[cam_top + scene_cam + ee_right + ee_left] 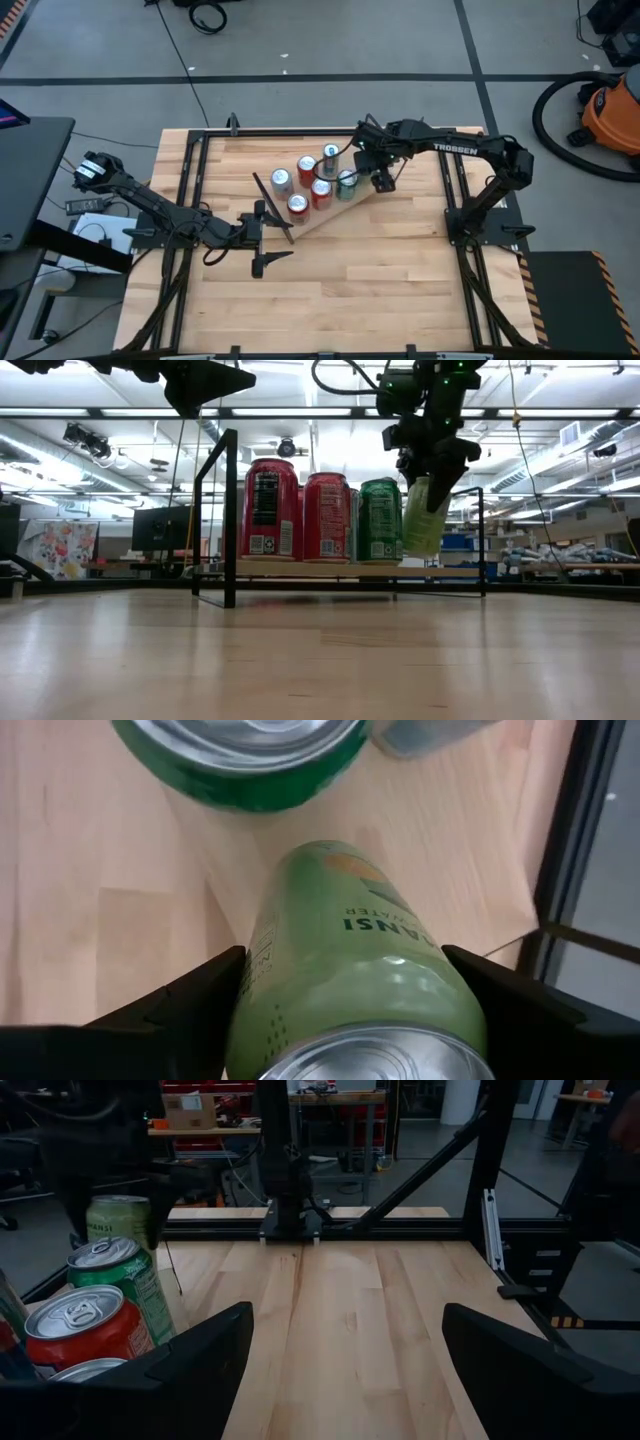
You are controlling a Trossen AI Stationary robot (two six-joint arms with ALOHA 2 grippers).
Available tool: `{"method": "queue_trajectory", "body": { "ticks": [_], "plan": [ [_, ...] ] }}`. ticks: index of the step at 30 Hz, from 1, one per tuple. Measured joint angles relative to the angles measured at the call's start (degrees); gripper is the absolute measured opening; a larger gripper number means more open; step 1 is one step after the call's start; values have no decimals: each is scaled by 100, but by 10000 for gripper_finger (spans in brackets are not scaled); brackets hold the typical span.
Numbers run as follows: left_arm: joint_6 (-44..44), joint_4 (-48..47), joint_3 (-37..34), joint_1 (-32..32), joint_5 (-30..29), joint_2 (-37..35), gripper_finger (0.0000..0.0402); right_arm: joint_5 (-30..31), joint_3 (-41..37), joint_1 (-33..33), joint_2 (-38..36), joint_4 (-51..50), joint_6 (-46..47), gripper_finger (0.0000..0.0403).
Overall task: Place canned beverage on shelf
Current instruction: Put the light green soda can on the shelf
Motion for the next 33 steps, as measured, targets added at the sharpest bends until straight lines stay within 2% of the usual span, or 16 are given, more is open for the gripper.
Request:
{"method": "queue_trajectory", "body": {
  "ticks": [9, 17, 28, 33],
  "plan": [
    [0, 0, 0, 2, 0, -1, 336, -64, -245, -146, 0, -16, 53, 328],
    [-2, 0, 0, 2, -2, -1, 336, 200, -367, -138, -28, 106, 16, 330],
    [-2, -2, 0, 2, -2, 0, 336, 257, -409, -124, 11, 66, 74, 379],
    [-4, -2, 0, 0, 0, -1, 336, 745, -407, 14, 2, 22, -118, 392]
  ]
}}
